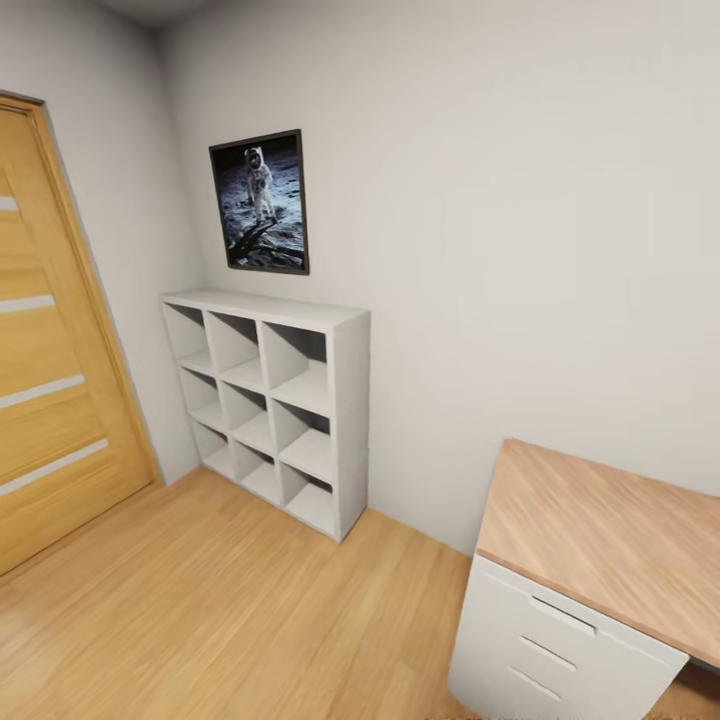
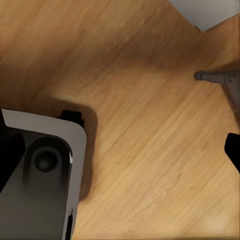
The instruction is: Attach the digital camera to the camera tripod in the bedroom.
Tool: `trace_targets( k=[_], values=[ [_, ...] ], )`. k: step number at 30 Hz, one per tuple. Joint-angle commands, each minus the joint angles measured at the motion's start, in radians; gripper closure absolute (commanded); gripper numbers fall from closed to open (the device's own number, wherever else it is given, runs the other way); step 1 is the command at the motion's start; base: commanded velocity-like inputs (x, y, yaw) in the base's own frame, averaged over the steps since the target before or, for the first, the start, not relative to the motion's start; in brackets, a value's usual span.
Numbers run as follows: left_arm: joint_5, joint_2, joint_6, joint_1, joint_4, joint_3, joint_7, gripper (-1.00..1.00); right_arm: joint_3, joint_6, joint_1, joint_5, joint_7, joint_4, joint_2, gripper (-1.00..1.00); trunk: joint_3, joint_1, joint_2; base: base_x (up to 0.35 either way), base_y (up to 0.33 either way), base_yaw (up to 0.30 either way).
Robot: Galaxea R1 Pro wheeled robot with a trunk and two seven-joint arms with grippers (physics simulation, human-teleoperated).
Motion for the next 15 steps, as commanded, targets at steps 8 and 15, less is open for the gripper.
trace_targets(
  k=[8,15],
  values=[
    [0.006,0.000,-0.002,-0.001,0.000,-0.009,0.002,1.00,0.006,-0.003,-0.002,0.009,0.010,0.003,0.009,-1.00,-0.002,0.000,-0.002,0.000,0.000,-0.075],
    [0.006,-0.001,-0.002,-0.001,0.000,-0.009,0.002,1.00,0.007,-0.007,-0.002,0.004,0.006,0.003,0.010,-1.00,-0.002,0.000,-0.002,0.000,0.000,-0.268]
  ],
)
